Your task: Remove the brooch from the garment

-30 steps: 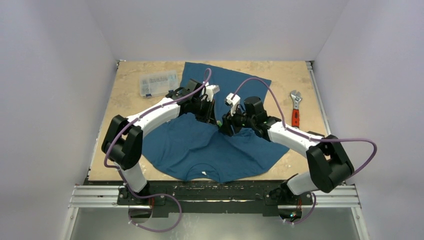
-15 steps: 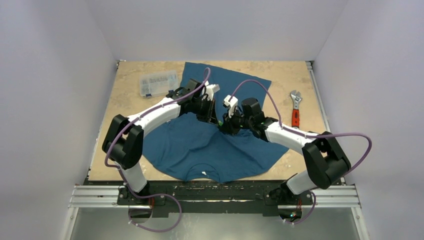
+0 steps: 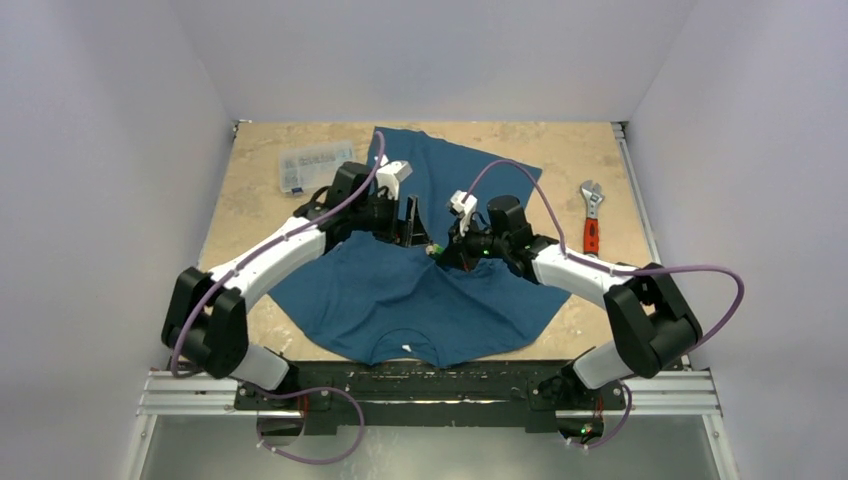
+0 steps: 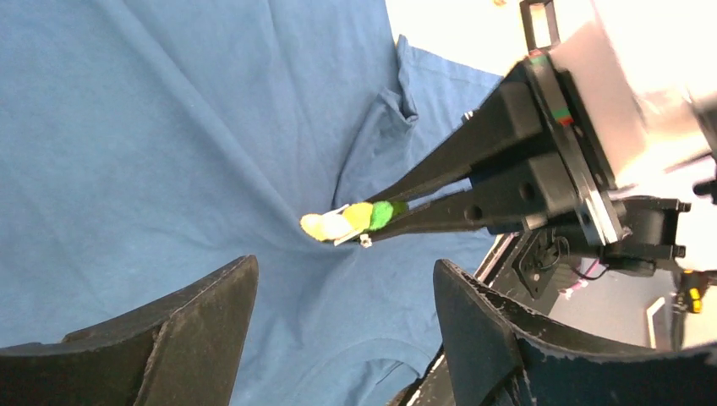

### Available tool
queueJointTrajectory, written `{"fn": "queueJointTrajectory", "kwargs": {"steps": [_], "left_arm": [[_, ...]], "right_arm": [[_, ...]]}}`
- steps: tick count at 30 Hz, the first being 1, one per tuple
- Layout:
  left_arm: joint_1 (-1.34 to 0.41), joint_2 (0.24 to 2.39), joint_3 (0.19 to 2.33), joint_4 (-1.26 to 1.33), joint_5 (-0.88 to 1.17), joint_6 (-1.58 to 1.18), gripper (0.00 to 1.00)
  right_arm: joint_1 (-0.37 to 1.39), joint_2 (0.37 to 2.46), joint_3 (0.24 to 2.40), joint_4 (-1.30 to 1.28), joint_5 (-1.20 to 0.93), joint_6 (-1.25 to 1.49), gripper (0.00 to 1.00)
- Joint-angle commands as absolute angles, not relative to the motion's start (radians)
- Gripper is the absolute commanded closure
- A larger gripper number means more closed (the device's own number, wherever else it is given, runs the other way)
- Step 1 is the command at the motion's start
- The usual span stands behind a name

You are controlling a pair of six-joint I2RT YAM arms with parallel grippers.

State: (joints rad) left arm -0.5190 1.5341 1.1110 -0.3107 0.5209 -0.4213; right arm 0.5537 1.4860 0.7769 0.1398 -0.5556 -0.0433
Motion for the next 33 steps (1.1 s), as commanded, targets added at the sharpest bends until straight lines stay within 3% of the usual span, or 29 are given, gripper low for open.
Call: {"fn": "queueJointTrajectory", "kwargs": {"steps": [1,9,20,27,30,33], "left_arm": [[-0.500,1.399,0.973,-0.121,0.492,-0.326,0.25],[-0.501,1.392,0.774,0.185,0.633,-0.277,0.37],[-0.571,1.534,0.776,0.239,0.633,-0.205,0.43],[-0.601,1.551,0.763,0.205,0.604,-0.198,0.77],[-0.601,1.546,0.761,0.186,0.623,-0.191,0.87],[-0.601,1.543,0.758,0.180,0.630,-0.192,0.91]], "right_arm": [[0.523,1.480,0.755,0.221,-0.689,0.039,1.00],[0.451,1.498,0.745,0.242,-0.770,0.115,1.00],[0.418,1.521,0.733,0.276,-0.818,0.195,0.97],[0.406,1.532,0.729,0.290,-0.845,0.238,0.95],[0.402,1.534,0.725,0.302,-0.850,0.252,0.92],[0.401,1.535,0.720,0.316,-0.851,0.268,0.87]]}}
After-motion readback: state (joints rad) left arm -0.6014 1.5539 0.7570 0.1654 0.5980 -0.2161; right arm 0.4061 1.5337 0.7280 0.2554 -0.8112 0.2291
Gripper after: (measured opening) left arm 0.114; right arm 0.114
